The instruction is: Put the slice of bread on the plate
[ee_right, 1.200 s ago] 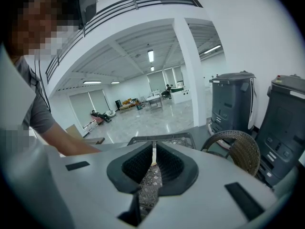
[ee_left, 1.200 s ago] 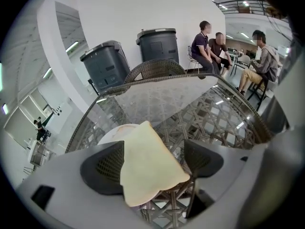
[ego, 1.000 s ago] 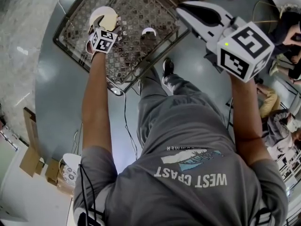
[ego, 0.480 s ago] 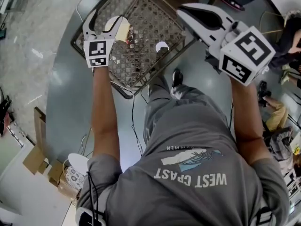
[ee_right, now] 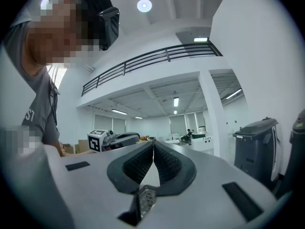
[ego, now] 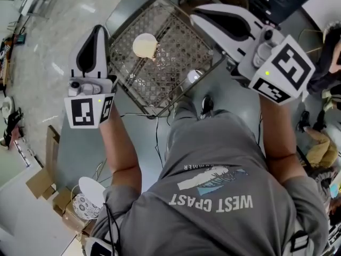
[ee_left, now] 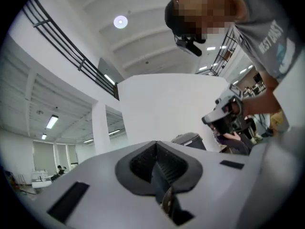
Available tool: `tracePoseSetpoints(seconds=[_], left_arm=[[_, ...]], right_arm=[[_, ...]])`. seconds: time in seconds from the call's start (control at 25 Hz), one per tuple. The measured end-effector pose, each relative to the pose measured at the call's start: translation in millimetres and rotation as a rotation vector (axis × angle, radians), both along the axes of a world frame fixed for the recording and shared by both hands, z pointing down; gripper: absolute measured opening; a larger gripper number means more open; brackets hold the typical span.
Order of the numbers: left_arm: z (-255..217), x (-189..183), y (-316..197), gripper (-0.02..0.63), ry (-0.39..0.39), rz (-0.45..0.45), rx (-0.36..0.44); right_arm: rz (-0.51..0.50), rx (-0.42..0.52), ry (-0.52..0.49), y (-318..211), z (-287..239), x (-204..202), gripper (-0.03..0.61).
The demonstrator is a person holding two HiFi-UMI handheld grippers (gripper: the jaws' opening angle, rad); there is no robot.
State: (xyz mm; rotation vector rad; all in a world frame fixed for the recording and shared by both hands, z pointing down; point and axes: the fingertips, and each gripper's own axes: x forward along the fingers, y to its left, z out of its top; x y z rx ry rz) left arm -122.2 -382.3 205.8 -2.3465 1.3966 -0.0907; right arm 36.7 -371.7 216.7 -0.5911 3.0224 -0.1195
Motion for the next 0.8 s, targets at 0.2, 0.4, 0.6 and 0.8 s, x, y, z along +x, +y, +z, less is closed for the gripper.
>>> tracePoseSetpoints(seconds=[0.2,0.4,0.6,0.8], left_arm=[[-62,14,46,0.008,0.133,0.104,-0.003],[-93,17,85,0.008,0.153,0.108,0.039],[-118,18,110,0.008,0.129,0.085,0.073],[-131,20,124,0.008,0.115,0.065,0.097]], right_arm=[[-0.057,0.036,-0.059,23,-39,5,0.011],[-0.118,0.048,-0.11,49,-69,9,0.009],[-0.142,0.1,-0.111,68,-100,10,0.009],[-0.112,0.164,-0.033,75,-109,9,0.007]])
